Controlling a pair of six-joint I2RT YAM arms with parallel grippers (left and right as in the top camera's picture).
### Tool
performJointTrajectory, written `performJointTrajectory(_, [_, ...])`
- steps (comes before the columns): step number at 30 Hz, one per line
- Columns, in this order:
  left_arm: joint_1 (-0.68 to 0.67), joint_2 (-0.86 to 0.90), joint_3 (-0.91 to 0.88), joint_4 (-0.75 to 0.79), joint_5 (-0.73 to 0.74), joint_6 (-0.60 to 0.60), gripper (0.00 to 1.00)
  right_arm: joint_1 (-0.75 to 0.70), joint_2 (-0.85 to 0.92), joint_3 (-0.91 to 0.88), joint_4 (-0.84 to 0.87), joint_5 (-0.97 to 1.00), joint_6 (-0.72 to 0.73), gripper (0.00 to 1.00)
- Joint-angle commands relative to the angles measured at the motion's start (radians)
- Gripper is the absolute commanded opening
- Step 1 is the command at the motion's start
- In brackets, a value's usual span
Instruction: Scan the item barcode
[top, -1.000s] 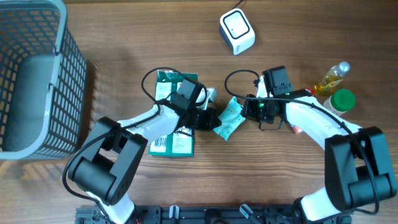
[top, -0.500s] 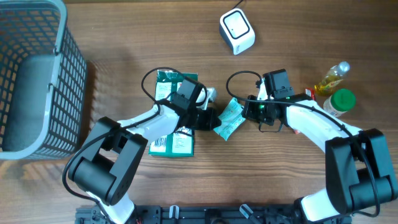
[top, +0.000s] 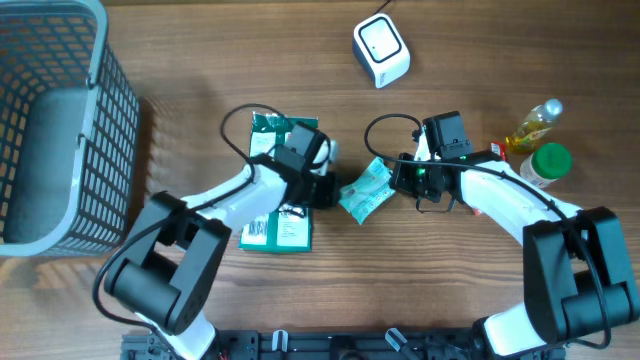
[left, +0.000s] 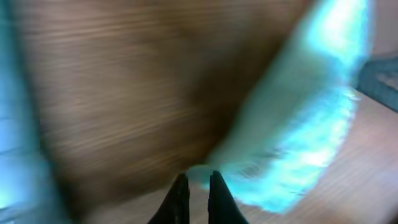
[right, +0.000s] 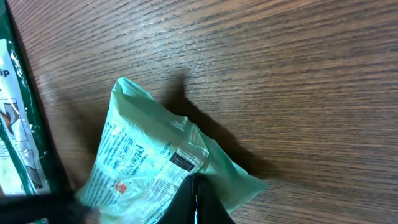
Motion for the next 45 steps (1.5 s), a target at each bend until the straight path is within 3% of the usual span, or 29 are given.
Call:
performJointTrajectory(1, [0.045, -0.095, 0.076, -0.053, -0.131, -0.002, 0.04, -0.005, 0.016, -0.035, -0.009, 0.103, 0.007, 0.04])
performJointTrajectory(5, [0.043, -0.159, 0.083, -0.042, -0.064, -0.043, 0.04, -0.005, 0.016, -0.035, -0.009, 0.103, 0.007, 0.04])
performJointTrajectory(9, [0.018, -0.137, 0.083, -0.013, 0.101, -0.055, 0.04, -0.005, 0.016, -0.035, -0.008, 0.103, 0.008, 0.04])
performJointTrajectory(20, [-0.059, 0.013, 0.083, 0.078, 0.101, -0.082, 0.04, -0.005, 0.016, -0.035, -0.006, 0.103, 0.007, 0.04])
performJointTrajectory(30, [-0.061, 0.192, 0.082, 0.088, -0.103, -0.081, 0.04, -0.005, 0.016, -0.035, -0.006, 0.103, 0.006, 0.04])
performJointTrajectory(34, [-0.06, 0.208, 0.083, 0.101, -0.122, -0.08, 0.04, -0.005, 0.016, -0.035, -0.005, 0.103, 0.007, 0.04])
performJointTrajectory(45, [-0.01, -0.032, 0.09, 0.064, -0.178, -0.077, 0.04, -0.005, 0.016, -0.035, -0.005, 0.103, 0.004, 0.06])
